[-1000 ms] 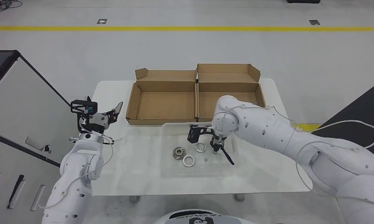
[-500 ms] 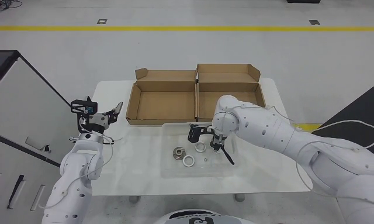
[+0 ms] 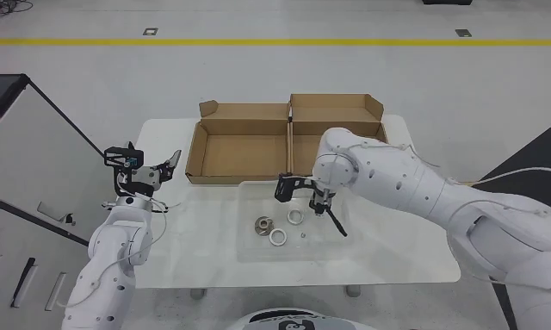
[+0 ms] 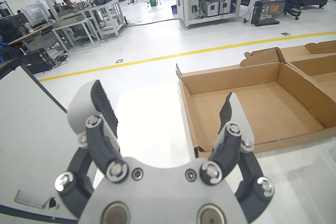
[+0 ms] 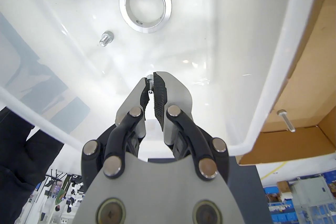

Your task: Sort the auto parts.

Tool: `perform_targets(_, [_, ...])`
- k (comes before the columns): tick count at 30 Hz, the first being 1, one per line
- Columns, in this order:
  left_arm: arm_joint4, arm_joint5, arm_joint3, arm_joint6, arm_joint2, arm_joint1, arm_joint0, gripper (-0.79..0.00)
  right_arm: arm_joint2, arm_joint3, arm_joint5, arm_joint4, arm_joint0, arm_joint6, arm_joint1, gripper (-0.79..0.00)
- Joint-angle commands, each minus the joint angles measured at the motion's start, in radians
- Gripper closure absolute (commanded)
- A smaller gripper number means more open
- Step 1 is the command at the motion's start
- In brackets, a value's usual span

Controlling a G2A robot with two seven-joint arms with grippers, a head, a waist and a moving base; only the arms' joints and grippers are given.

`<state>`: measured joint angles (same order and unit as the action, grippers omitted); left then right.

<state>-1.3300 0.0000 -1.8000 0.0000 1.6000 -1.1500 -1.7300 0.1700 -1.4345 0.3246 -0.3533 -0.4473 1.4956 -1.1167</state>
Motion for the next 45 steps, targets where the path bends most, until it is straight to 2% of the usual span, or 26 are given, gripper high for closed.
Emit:
perform_targets(1, [0.0,0.0,0.0,0.0,0.0,0.0,0.0,-0.785,0.0,-0.028,-0.004,0.027,0.018,0.004,0.016,0.0])
perform_targets(8, [0.0,0.0,0.0,0.0,0.0,0.0,0.0,-0.785,0.008,-0.147,0.013,0.142,0.083,-0.013,0.086,0.0])
perform_targets(15, [0.0,0.0,0.0,0.0,0.0,0.0,0.0,-0.785,0.062,-0.196,0.124,0.242,0.094,-0.125,0.153,0.0])
perform_targets(21, [0.0,0.0,0.0,0.0,0.0,0.0,0.0,-0.785,0.072,-0.185,0.231,0.281,0.083,-0.231,0.177,0.0])
perform_targets(33, [0.0,0.0,0.0,0.0,0.0,0.0,0.0,-0.785,0.042,-0.084,0.502,0.342,0.103,-0.502,0.191,0.0])
perform_targets(41, [0.0,0.0,0.0,0.0,0.0,0.0,0.0,-0.785,0.0,0.014,0.686,0.338,0.145,-0.686,0.233,0.0])
perform_targets(45, [0.0,0.0,0.0,0.0,0.0,0.0,0.0,-0.785,0.013,0.001,0.688,0.384,0.151,-0.688,0.264,0.0])
